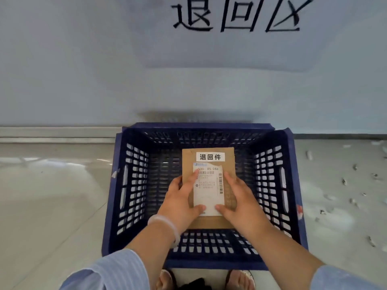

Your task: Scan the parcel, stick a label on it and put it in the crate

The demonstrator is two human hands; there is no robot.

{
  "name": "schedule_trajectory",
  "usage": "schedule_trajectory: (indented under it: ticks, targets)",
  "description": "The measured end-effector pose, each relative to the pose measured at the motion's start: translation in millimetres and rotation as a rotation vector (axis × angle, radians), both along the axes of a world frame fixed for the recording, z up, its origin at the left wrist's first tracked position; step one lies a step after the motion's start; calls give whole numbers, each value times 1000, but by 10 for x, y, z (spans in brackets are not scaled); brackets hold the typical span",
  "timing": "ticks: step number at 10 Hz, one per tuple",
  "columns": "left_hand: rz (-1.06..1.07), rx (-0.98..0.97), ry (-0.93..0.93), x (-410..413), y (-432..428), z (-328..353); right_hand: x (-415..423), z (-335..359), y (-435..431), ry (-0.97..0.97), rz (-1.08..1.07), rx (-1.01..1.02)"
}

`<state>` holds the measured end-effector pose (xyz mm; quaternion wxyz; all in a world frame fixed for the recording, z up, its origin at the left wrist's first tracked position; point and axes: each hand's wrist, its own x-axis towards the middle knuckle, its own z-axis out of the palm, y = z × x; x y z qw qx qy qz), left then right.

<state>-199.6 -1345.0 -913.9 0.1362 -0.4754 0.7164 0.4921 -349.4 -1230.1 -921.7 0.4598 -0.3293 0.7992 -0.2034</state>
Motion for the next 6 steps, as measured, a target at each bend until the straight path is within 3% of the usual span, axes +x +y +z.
schedule_trajectory:
  ticks: [3, 5, 6]
  targets:
    - [-47, 38, -90, -6, -12, -952, 53, -868, -93, 14, -19, 80]
    - [-106, 63, -141, 29, -15, -960, 54, -822, -56, 17, 38, 146]
    - [-173, -32, -148, 16, -62, -629, 28, -543, -51, 81, 53, 129]
